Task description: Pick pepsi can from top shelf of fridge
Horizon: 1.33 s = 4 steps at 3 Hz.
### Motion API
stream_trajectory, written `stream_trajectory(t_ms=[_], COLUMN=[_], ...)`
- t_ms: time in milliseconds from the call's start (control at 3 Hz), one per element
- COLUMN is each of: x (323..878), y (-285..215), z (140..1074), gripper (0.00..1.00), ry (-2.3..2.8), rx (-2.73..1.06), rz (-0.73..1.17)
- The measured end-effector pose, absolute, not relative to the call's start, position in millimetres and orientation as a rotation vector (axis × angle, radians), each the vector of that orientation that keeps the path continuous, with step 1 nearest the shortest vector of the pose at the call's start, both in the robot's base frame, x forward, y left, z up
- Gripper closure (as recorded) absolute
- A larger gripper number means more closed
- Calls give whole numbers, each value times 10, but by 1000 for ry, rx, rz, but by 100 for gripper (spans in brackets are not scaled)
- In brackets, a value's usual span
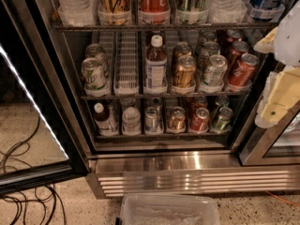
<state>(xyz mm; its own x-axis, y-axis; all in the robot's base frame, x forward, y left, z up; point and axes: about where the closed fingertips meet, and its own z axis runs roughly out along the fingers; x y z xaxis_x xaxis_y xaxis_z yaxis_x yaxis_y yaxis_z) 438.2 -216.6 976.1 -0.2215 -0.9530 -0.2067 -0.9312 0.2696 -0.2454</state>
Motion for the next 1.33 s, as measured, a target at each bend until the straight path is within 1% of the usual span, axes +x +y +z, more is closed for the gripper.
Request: stream_trajectory(t_ms=[333, 667, 1000, 1333], x=[4382, 4514, 4657, 4708], y=[-2166, -2164, -2151, -2132], z=[9761, 9736, 9712, 9759], gripper=[0, 0, 0, 0], ry=[2232, 2233, 2246, 2229], rx=[-1724, -1632, -1453, -1431], rz=[-98, -102, -122, -133])
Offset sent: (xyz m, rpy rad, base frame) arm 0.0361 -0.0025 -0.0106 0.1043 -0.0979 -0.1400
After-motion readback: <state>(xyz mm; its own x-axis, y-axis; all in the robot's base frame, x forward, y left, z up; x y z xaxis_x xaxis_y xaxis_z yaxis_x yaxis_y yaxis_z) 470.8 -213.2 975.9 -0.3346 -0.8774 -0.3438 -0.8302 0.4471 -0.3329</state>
